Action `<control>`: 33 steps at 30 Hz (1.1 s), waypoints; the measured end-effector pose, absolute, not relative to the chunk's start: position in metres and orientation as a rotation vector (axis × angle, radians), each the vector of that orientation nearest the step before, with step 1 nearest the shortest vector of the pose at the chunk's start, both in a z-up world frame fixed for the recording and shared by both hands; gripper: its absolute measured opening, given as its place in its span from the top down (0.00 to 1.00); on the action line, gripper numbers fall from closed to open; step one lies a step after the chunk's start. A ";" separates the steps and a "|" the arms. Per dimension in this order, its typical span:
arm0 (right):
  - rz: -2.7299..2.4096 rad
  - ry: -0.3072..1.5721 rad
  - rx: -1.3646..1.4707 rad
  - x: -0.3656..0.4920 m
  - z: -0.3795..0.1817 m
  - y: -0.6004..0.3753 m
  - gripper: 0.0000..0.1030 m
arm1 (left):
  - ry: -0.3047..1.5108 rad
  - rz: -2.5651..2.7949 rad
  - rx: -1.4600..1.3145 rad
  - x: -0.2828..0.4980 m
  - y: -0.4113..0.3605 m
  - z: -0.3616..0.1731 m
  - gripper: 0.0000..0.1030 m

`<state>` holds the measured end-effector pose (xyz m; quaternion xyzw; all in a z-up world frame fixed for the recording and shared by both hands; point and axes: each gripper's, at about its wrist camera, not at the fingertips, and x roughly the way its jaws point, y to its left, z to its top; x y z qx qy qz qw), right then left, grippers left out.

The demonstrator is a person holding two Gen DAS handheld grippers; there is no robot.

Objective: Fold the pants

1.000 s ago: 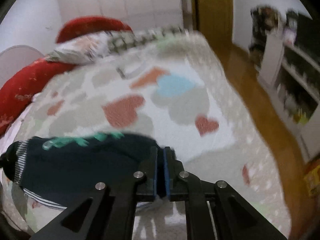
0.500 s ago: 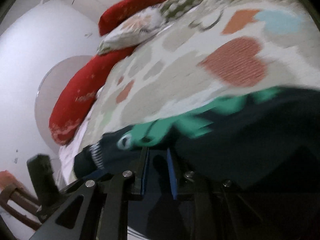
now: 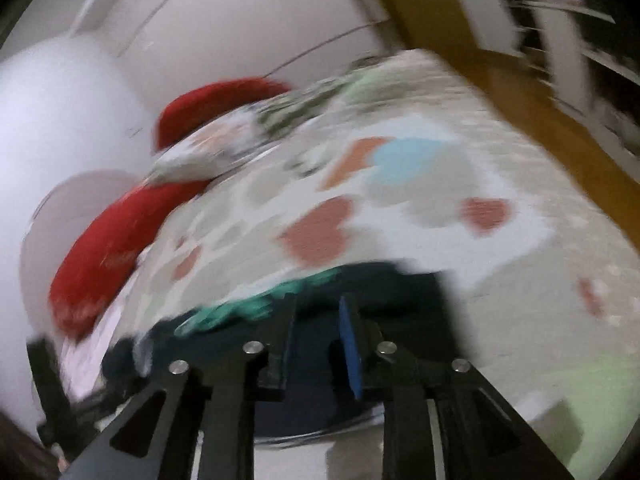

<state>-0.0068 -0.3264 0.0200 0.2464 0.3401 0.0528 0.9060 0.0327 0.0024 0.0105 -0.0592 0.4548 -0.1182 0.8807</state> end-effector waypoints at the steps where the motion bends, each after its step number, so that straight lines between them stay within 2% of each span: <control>1: 0.164 0.722 0.502 -0.001 0.016 -0.309 0.70 | 0.975 -0.231 -0.116 0.034 0.004 0.005 0.22; 4: 0.214 0.801 0.498 0.011 -0.009 -0.286 0.70 | 1.028 -0.211 -0.123 0.035 0.011 -0.004 0.22; 7: 0.179 0.833 0.524 0.003 -0.026 -0.298 0.71 | 1.016 -0.217 -0.135 0.032 0.018 0.008 0.22; 12: -0.019 0.724 0.515 -0.026 0.002 -0.343 0.68 | 0.972 -0.293 -0.124 0.033 0.004 0.048 0.22; 17: -0.075 0.655 0.558 -0.051 0.015 -0.368 0.57 | 0.988 -0.447 -0.001 0.054 -0.062 0.073 0.22; 21: -0.052 0.693 0.544 -0.055 0.005 -0.370 0.56 | 1.050 -0.585 0.103 0.078 -0.136 0.076 0.22; 28: -0.059 0.724 0.546 -0.067 -0.005 -0.384 0.53 | 1.115 -0.714 0.235 0.105 -0.245 0.054 0.22; 33: -0.047 0.741 0.610 -0.064 -0.016 -0.391 0.49 | 1.187 -0.759 0.250 0.121 -0.290 0.031 0.22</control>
